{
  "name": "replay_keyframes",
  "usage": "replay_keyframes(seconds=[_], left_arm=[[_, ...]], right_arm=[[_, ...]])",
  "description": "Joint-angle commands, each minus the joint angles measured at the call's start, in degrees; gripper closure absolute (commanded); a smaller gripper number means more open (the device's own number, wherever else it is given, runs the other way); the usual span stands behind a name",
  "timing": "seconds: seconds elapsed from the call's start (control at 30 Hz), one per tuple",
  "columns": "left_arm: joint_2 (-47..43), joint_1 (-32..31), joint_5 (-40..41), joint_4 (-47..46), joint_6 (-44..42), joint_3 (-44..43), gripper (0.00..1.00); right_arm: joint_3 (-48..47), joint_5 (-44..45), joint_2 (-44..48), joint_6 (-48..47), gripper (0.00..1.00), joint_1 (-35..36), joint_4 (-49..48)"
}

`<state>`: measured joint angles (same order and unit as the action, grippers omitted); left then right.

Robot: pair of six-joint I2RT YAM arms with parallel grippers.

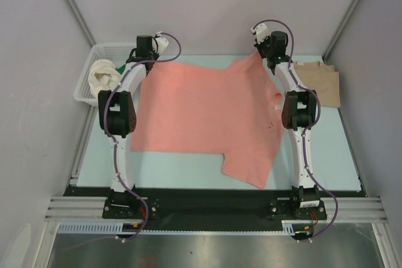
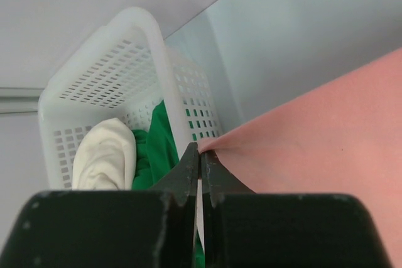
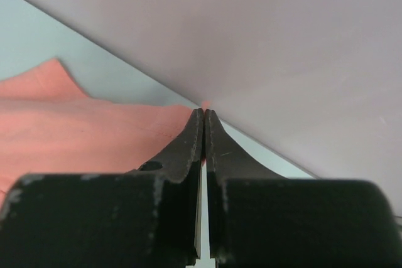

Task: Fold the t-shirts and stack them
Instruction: Flatten the tshirt out, then fold the tshirt

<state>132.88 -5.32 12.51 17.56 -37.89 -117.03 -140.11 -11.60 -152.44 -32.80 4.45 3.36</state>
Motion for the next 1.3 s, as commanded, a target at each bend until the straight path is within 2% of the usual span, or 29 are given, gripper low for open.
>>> replay_keyframes(seconds=[0.0,0.13,0.3,0.67,0.87,1.27], left_arm=[[-4.2,0.31,0.32,-1.56,-0.87,2.76,1.0],[-7.19,0.31,-1.7,-0.6,-0.08,5.93,1.0],[-13.24,0.49,-3.98,-3.05,-1.57,12.95,0.99],[-22.57,1.54,-7.41,-5.7,-1.84,24.82,1.0],[-25.74,2.24,-7.94,-5.87,-1.58,29.13,1.0],[-27.94,2.69,-8.29,-4.47,-1.05,32.48,1.0]], right_arm=[[1.6,0.61,5.39,0.54,1.0,0.65,-2.74],[4.84,-0.18,10.05,2.03,1.0,1.61,-0.63],[18.53,-0.53,19.89,1.86,1.0,2.41,-2.74],[34.19,-0.71,35.71,0.63,1.0,2.59,1.39],[42.28,-1.15,40.81,-0.08,1.0,1.53,1.83],[53.09,-2.47,48.46,0.01,1.0,0.21,4.03]])
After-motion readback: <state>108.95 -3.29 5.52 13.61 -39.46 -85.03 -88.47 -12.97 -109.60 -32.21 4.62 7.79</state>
